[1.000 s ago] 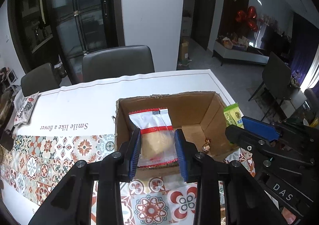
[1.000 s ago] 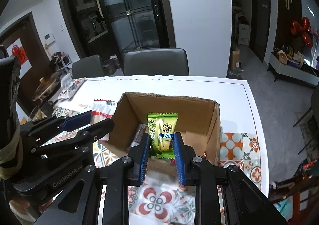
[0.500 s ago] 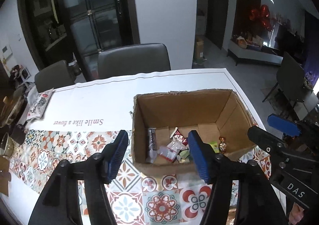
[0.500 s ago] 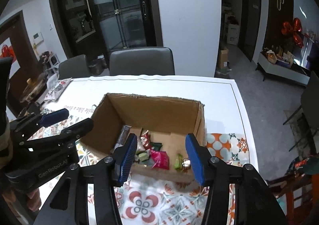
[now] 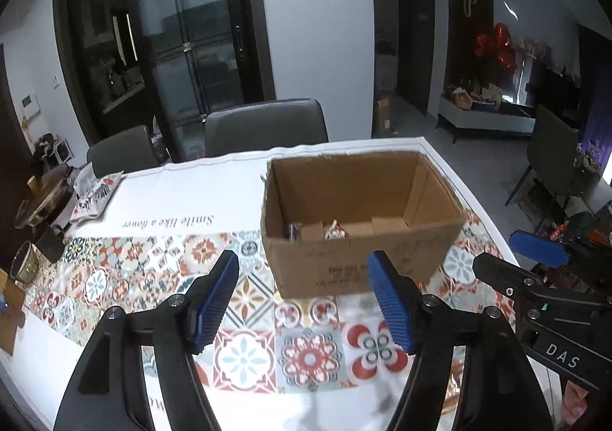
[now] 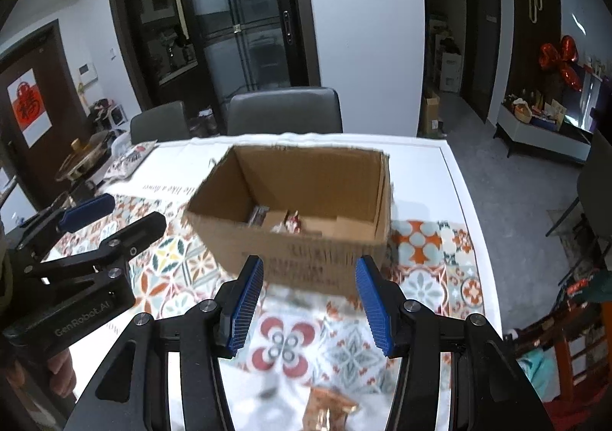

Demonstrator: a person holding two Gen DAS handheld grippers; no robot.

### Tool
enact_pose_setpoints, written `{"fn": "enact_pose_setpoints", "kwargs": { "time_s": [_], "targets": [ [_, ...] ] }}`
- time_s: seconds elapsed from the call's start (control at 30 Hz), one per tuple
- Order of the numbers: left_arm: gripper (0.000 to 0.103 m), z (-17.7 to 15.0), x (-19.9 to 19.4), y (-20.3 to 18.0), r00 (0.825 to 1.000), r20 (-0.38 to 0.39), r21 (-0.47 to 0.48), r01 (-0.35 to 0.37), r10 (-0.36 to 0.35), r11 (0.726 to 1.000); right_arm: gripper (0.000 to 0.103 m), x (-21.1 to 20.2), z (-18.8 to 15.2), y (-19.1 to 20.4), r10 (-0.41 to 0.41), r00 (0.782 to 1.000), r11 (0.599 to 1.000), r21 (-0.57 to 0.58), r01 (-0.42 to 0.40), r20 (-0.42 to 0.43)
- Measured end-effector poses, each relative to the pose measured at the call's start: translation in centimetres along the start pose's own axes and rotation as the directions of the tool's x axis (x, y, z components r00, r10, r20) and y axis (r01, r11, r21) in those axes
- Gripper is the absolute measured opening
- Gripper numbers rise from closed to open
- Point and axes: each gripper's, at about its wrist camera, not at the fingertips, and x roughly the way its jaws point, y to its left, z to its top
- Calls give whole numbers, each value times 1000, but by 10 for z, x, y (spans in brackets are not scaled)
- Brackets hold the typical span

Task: Organize snacks
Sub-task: 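Move the right tool down toward the Fortune Biscuits packet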

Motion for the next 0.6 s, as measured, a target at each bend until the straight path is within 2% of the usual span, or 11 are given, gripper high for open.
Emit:
{"fn": "enact_pose_setpoints", "kwargs": {
  "time_s": [0.27,0.37,0.5,0.6],
  "targets": [
    [69,-39,-6,-7,998,-52,-33,38,-40,999,52,0,-44,-7,29,998,999,40,-27,-62],
    [69,-53,-6,-12,997,-63,-27,39,-41,999,60,3,-58,-10,23,996,999,47,-19,-83],
    [69,-70,1,-18,993,-109,-26,48,-50,999,60,8,-74,-12,14,995,999,48,-10,-97],
    [69,-81,6,-20,990,-133,-23,39,-42,999,60,15,-85,-15,37,990,996,80,-26,-137]
  ]
}}
